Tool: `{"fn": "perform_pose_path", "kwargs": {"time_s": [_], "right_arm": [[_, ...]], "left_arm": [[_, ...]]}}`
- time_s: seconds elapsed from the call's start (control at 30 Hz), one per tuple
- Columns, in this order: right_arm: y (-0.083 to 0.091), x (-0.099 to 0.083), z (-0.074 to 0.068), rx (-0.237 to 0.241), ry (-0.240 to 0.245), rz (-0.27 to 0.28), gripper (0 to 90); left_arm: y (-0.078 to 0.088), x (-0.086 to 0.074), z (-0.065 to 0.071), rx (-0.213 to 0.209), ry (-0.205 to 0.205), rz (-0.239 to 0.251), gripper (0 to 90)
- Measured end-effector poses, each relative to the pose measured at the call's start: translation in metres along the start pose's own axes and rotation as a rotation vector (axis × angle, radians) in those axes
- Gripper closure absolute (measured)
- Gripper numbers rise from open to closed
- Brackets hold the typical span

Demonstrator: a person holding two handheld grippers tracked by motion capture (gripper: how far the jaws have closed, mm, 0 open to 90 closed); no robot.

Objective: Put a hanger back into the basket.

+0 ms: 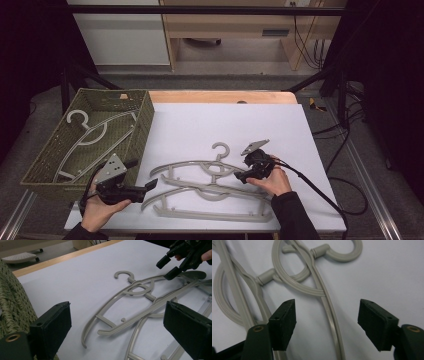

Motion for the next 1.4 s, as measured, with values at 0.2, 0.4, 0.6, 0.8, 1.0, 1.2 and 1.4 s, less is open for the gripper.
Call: {"fn": "perform_pose_path", "kwargs": {"time_s": [0.2,0.4,0.6,0.8,1.0,1.2,1.4], "right_arm": [[-0.013,-0.003,0.005,0.023,0.014,-0.061,50.5],[-0.018,-0.004,0.006,0.041,0.030,-0.097,65.0],[-0.015,-0.005,0.004,0.043,0.049,-0.135,78.4],[-0.014,-0.005,0.002,0.057,0.080,-0.152,80.3],[-0.015,-0.005,0.001,0.062,0.109,-0.163,75.6],[-0.014,-0.006,-0.001,0.054,0.134,-0.158,81.8],[-0.003,-0.005,-0.001,0.070,0.138,-0.110,82.3]], "left_arm": [[-0.002,-0.001,0.001,0.002,-0.001,-0.010,7.6],[-0.004,-0.002,0.000,0.000,-0.003,-0.017,7.7],[-0.004,-0.002,0.000,0.000,-0.007,-0.021,8.0],[-0.004,-0.002,0.000,-0.001,-0.008,-0.021,8.3],[-0.006,-0.002,0.001,-0.004,-0.012,-0.027,8.4],[-0.005,-0.002,0.001,0.000,-0.015,-0.028,8.6],[-0.004,0.000,0.001,0.000,-0.020,-0.029,8.6]]}}
Point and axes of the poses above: each handheld gripper's, and its own axes: y roughly backward along the jaws, x roughly out of its top, z roughly to its right, the point moved 3 cm from there along -y, roughly forward along the jaws, and after that the axes turned 3 degrees about -z, right-handed, at the moved point
